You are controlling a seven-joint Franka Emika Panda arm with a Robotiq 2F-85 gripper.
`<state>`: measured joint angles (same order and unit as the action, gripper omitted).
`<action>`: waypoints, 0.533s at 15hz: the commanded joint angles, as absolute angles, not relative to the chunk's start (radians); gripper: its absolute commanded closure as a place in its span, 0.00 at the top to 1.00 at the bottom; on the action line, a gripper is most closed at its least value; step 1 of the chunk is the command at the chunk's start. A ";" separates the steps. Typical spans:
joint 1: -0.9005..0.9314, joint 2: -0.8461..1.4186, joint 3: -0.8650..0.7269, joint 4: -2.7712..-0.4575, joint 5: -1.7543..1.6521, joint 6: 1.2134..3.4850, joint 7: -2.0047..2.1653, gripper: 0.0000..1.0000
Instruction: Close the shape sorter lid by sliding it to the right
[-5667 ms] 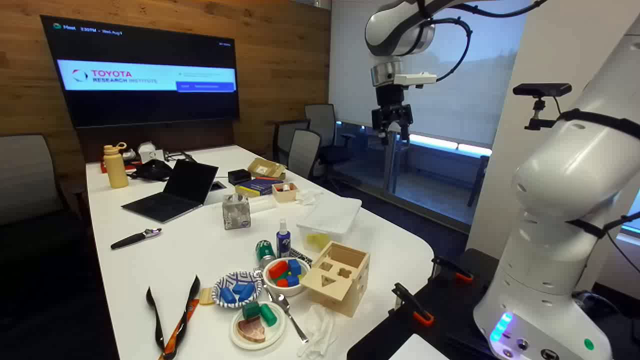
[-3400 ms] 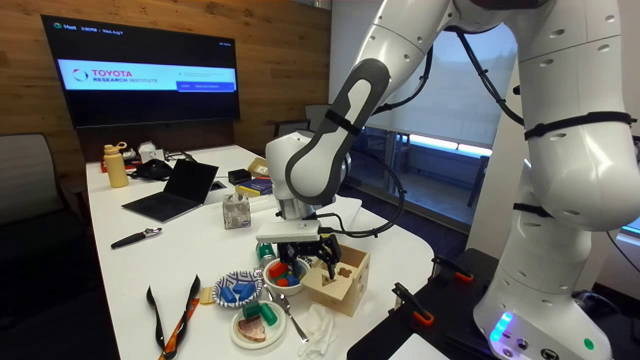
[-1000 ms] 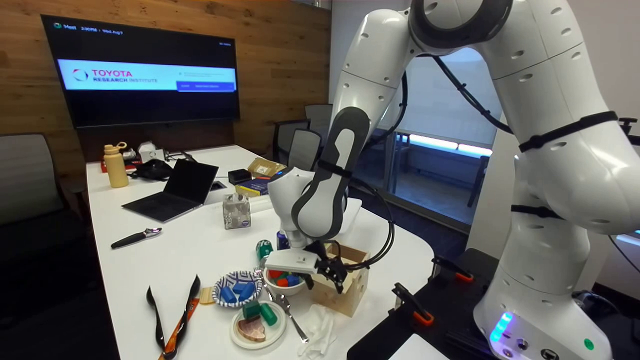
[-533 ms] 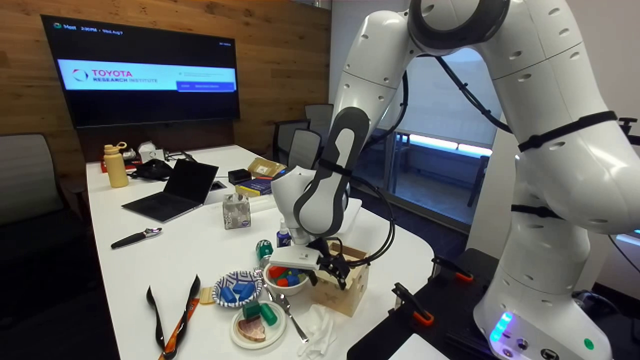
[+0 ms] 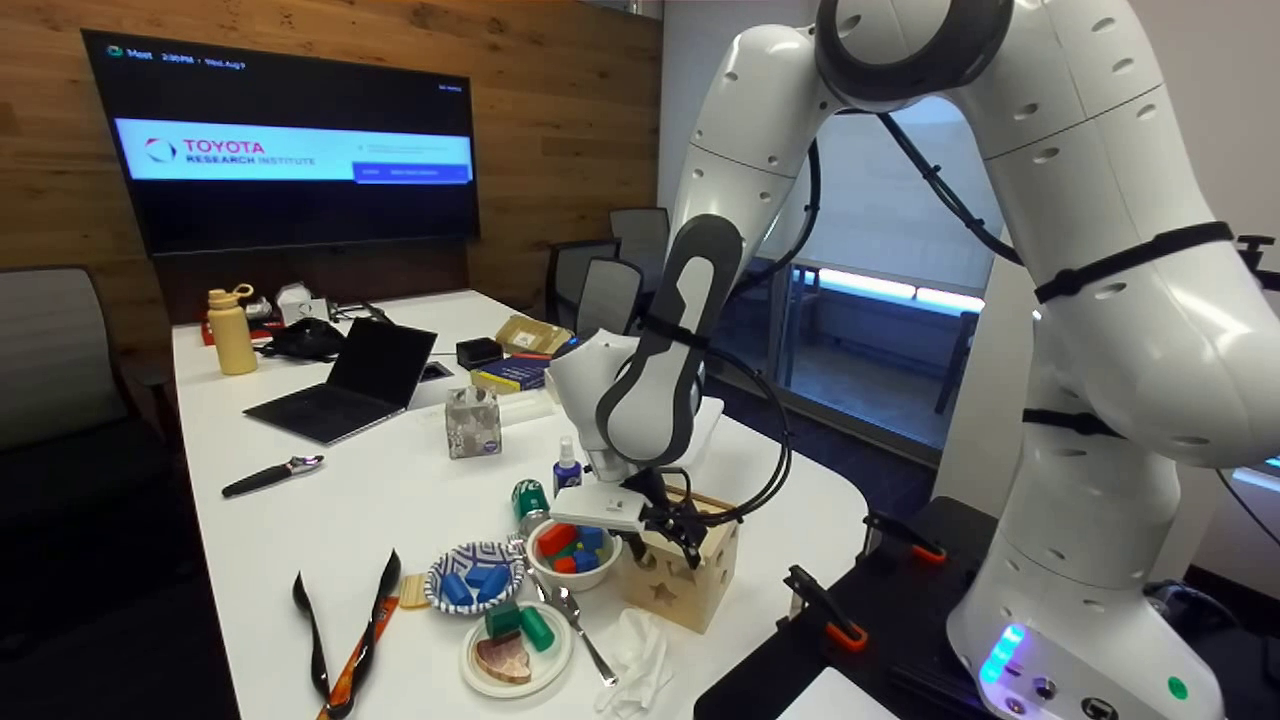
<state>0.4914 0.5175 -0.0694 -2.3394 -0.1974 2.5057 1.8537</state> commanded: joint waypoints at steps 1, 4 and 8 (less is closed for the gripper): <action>0.477 0.503 -0.071 -2.347 -0.231 2.487 1.891 1.00; 0.469 0.500 -0.071 -2.352 -0.237 2.498 1.888 1.00; 0.466 0.478 -0.058 -2.362 -0.246 2.516 1.871 1.00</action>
<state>0.4751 0.5171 -0.0716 -2.3404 -0.2188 2.5084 1.8537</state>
